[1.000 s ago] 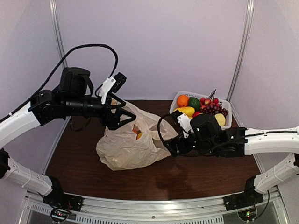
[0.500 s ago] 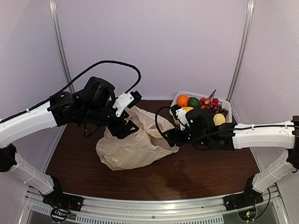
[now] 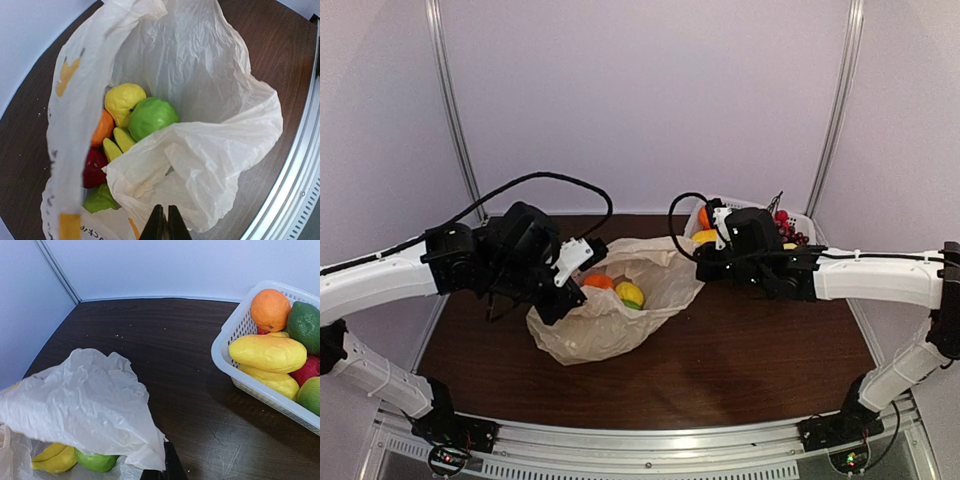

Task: Untie the knot of the plastic bag and take out the fruit
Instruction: Adjust the bag opening for the takeout bag, then hold the bag opening of the takeout bag, then reach into the gripper in the takeout bag.

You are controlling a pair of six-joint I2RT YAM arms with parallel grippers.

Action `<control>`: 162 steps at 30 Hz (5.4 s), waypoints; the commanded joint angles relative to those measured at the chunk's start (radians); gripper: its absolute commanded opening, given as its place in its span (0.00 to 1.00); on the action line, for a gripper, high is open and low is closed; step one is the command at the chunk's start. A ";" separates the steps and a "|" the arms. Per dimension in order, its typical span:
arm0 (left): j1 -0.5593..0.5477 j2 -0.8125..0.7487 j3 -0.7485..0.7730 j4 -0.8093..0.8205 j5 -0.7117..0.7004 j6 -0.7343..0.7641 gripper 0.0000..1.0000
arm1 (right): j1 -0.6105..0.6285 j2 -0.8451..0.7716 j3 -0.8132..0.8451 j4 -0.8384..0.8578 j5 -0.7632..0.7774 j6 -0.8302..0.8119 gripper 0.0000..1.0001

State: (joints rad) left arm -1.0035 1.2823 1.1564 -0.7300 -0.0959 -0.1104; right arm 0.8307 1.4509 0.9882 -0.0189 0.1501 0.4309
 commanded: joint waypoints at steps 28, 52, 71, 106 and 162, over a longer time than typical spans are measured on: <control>0.061 0.074 0.442 0.006 0.164 -0.089 0.97 | -0.002 -0.426 -0.246 -0.011 -0.178 0.122 0.90; 0.266 0.275 0.376 -0.016 0.339 -0.013 0.98 | 0.259 -0.056 0.067 0.035 -0.350 -0.242 0.93; 0.269 0.250 0.274 0.107 0.339 -0.027 0.00 | 0.288 0.136 0.184 0.000 -0.460 -0.274 0.08; 0.272 -0.083 -0.184 0.447 0.433 0.100 0.00 | 0.610 0.039 -0.022 0.149 -0.077 -0.038 0.55; 0.312 -0.014 -0.215 0.501 0.471 0.040 0.00 | 0.351 0.551 0.328 -0.224 0.149 0.013 0.89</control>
State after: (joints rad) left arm -0.6998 1.2621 0.9516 -0.2607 0.3706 -0.0624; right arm 1.1839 1.9831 1.2865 -0.2230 0.2672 0.4503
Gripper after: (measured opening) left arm 0.006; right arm 0.886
